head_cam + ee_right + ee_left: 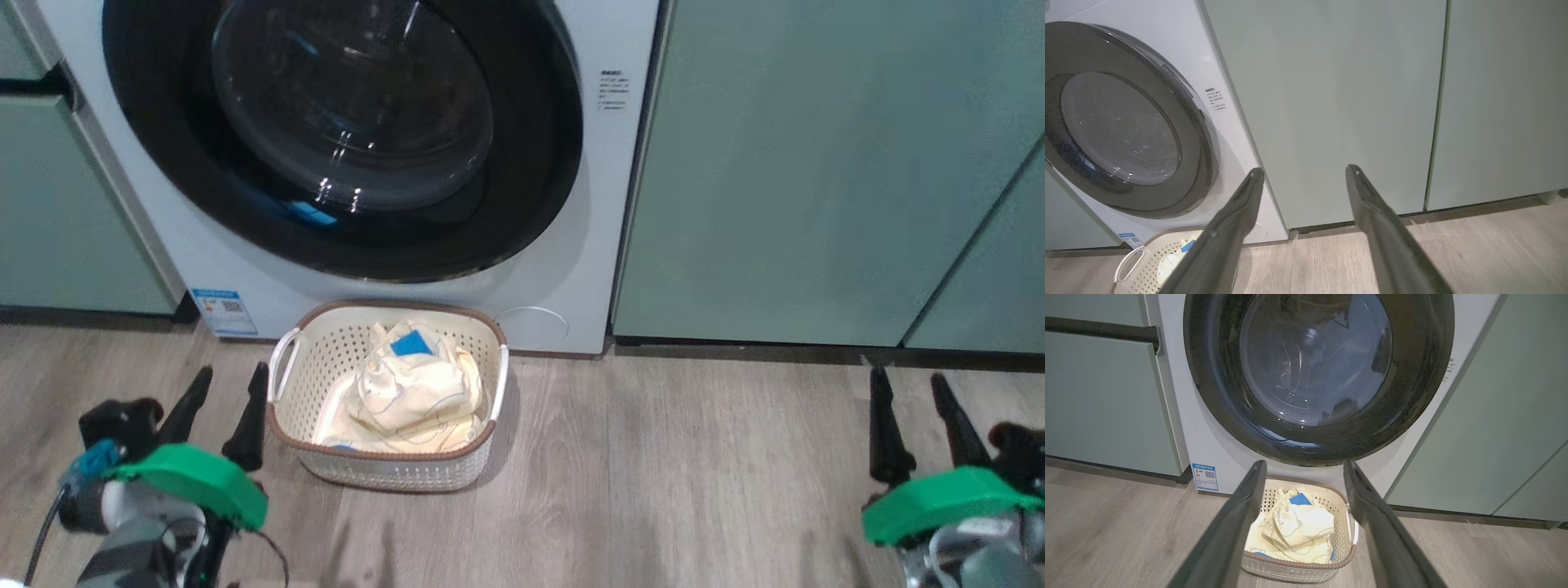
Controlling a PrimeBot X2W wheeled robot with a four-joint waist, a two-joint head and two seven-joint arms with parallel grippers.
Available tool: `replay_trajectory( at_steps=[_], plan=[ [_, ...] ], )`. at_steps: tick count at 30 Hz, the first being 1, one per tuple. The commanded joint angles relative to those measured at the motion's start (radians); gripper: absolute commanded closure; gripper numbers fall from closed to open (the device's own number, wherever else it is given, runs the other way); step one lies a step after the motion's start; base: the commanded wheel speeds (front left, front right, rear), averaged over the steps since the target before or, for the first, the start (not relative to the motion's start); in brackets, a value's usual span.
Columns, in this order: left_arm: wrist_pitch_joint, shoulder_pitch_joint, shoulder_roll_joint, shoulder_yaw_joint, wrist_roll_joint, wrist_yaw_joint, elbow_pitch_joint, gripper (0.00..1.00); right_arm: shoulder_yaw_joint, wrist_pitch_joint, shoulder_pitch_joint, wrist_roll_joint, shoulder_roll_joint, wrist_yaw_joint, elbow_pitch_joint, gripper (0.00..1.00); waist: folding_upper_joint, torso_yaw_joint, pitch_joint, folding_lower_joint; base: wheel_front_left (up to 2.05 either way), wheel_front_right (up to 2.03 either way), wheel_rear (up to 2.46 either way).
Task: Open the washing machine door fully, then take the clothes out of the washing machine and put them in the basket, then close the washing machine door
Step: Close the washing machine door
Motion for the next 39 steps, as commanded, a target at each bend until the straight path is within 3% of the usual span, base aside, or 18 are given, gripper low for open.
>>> replay_trajectory(
  at_steps=[1, 12, 39],
  plan=[
    [-0.006, -0.034, 0.026, 0.047, 0.009, -0.001, -0.028, 0.00, 0.023, -0.007, -0.027, -0.002, 0.004, 0.003, -0.029, 0.00, -0.0001, -0.005, -0.004, 0.0001, 0.00, 0.00, 0.00],
    [-0.006, -0.011, -0.009, 0.063, 0.038, -0.001, -0.023, 0.00, 0.029, -0.007, 0.024, 0.000, 0.004, 0.003, -0.016, 0.00, -0.0001, 0.006, -0.014, 0.0001, 0.00, 0.00, 0.00],
    [-0.006, -0.011, -0.017, 0.099, 0.115, -0.001, -0.016, 0.00, 0.016, -0.007, 0.025, -0.010, 0.004, 0.003, -0.031, 0.00, -0.0001, 0.030, -0.011, 0.0001, 0.00, 0.00, 0.00]
  ],
)
